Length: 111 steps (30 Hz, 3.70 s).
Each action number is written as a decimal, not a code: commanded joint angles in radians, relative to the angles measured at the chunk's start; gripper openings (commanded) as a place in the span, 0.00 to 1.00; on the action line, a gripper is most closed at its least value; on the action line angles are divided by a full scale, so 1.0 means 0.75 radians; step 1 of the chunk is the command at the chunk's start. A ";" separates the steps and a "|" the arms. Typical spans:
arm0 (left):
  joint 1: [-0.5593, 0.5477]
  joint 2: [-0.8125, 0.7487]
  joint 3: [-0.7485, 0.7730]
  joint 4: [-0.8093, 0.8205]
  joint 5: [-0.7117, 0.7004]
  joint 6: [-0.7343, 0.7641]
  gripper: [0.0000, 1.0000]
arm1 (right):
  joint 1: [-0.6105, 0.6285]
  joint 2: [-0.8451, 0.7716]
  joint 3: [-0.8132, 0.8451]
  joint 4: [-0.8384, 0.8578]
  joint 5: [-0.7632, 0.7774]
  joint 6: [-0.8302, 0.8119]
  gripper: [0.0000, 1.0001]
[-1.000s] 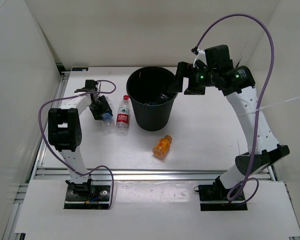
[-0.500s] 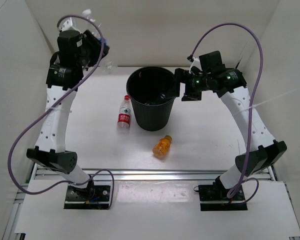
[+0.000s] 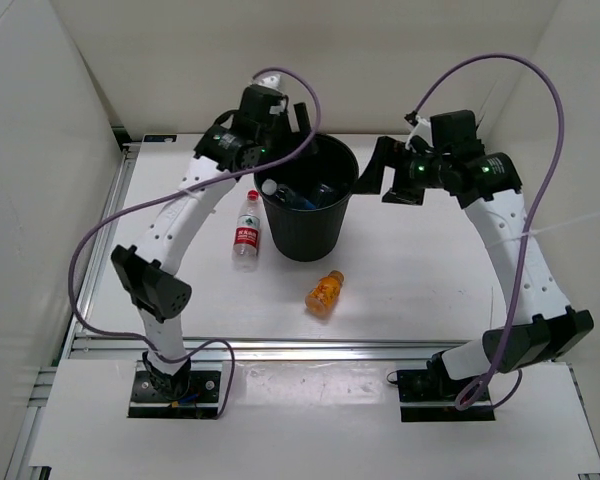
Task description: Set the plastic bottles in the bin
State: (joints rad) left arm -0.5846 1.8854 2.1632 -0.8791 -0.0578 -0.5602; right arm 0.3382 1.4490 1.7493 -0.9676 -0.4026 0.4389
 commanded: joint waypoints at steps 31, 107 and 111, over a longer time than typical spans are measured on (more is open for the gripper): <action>0.824 0.008 -1.062 0.642 0.809 0.029 1.00 | -0.152 -0.161 -0.220 0.067 -0.161 0.018 1.00; 0.313 -0.464 -0.231 0.248 0.309 0.123 1.00 | -0.328 -0.281 -0.859 0.369 -0.395 0.510 1.00; 0.444 -0.719 -0.407 0.207 0.077 0.150 1.00 | -0.328 -0.243 -1.174 0.578 -0.467 0.791 1.00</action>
State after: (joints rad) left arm -0.2981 1.5230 1.8977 -0.6724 0.1558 -0.4889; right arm 0.0925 1.2480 0.9577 -0.6819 -0.6762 0.8368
